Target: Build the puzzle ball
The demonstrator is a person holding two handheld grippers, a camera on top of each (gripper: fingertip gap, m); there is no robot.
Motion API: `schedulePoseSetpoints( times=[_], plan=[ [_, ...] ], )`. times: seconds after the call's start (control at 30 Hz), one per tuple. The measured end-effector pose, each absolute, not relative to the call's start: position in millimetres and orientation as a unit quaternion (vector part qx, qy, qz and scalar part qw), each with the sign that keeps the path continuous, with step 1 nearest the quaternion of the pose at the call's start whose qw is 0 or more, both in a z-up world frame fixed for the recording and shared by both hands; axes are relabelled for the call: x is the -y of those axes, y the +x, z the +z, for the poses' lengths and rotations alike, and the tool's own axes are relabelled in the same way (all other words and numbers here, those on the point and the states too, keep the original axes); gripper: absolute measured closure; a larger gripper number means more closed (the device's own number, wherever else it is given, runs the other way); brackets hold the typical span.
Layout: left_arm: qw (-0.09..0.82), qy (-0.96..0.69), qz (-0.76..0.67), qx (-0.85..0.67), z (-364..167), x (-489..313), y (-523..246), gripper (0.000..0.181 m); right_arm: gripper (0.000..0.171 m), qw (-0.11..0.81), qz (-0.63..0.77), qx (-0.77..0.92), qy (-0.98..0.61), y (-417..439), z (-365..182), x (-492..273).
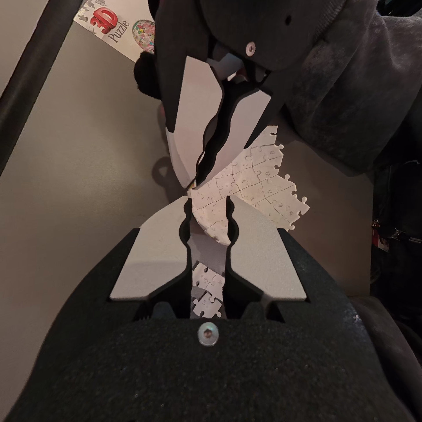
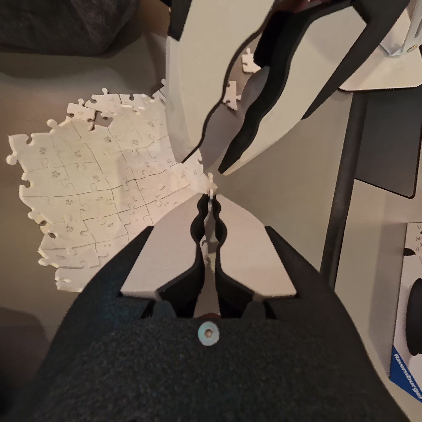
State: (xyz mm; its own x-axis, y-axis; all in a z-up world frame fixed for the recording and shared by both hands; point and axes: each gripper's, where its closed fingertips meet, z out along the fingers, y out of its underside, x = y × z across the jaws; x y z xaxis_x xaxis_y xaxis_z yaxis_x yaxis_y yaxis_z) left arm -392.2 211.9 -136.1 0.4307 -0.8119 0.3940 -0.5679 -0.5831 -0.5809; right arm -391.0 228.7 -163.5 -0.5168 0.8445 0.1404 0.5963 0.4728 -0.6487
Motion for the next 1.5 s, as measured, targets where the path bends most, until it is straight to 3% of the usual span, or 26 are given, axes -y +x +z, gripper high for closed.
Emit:
schedulePoseSetpoints(
  times=[1.5],
  plan=[
    [0.176, -0.825, -0.343, -0.414, -138.5, -211.3, -391.3, 0.153, 0.162, 0.258, 0.2, 0.847, -0.42, -391.7, -166.1, -239.1]
  ],
)
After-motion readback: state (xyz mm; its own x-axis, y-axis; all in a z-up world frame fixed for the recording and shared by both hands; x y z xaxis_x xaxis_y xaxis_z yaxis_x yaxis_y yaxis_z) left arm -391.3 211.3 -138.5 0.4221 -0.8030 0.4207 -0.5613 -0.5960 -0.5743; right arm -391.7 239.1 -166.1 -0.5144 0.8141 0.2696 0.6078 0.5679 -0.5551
